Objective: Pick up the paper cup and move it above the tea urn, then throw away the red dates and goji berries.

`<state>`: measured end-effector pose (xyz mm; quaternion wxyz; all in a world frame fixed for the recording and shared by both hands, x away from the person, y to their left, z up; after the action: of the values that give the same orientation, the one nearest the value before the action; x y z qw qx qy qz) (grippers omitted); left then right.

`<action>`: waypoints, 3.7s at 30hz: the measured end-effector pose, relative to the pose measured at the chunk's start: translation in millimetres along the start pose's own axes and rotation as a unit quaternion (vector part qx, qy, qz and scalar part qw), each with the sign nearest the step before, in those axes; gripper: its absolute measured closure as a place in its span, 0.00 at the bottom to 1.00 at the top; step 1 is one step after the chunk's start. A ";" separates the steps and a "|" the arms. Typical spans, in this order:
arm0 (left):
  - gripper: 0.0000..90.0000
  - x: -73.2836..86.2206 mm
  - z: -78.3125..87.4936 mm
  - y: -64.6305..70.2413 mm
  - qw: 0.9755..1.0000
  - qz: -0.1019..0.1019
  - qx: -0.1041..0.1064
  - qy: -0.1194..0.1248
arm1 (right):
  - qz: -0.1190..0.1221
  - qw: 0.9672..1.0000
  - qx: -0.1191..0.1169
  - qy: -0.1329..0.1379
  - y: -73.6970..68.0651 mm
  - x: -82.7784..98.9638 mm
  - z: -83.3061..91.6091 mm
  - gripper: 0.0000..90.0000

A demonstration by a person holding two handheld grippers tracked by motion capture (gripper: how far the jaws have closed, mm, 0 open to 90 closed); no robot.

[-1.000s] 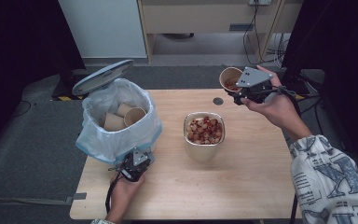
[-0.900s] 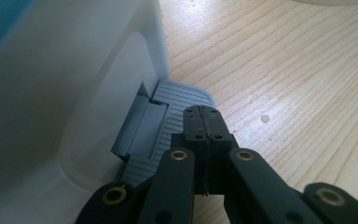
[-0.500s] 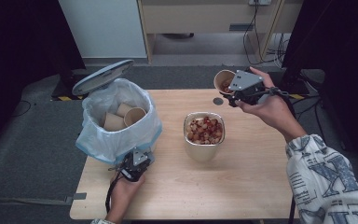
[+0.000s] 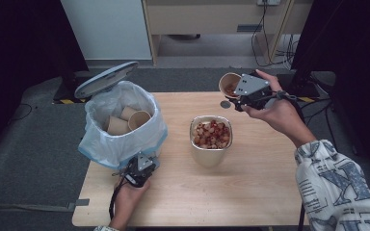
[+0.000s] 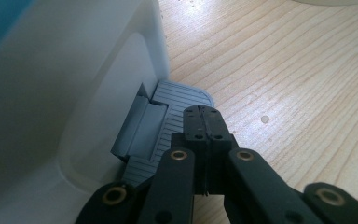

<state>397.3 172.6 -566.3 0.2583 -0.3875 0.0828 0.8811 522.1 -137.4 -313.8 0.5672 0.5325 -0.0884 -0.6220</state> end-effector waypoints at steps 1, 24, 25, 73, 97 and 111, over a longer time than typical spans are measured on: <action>1.00 0.0 0.0 0.1 1.000 0.000 0.000 0.000 | 0.005 1.000 -0.001 -0.002 -0.7 -0.4 0.2 0.36; 1.00 -0.1 -0.1 0.1 1.000 0.000 0.000 -0.001 | 0.034 0.999 0.001 -0.012 -5.7 -3.0 -0.4 0.36; 1.00 -0.1 -0.1 0.0 1.000 0.000 0.000 0.000 | 0.035 0.999 0.002 -0.013 -5.5 -3.2 0.0 0.36; 1.00 -0.2 -0.1 0.0 1.000 0.000 0.000 -0.001 | 0.198 0.977 0.040 -0.072 -20.2 -12.4 -5.8 0.36; 1.00 -0.2 -0.1 0.0 1.000 0.000 0.000 -0.001 | 0.254 0.962 0.058 -0.086 -18.2 -19.3 -1.3 0.36; 1.00 -0.2 -0.1 -0.2 1.000 0.000 0.000 -0.001 | 0.305 0.944 0.069 -0.107 -17.7 -19.8 -1.9 0.36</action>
<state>397.6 172.7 -566.2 0.2587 -0.3861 0.0829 0.8816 508.6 -114.6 -316.1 0.6789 0.4481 -0.3490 -0.4653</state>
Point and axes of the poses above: each handheld gripper's, and its own axes: z roughly backward along the jaws, x roughly out of its underside, y roughly to its right, the point moved 7 cm from there along -z, roughly forward along the jaws, and after that the axes turned 5 degrees about z, right-handed, at the moved point
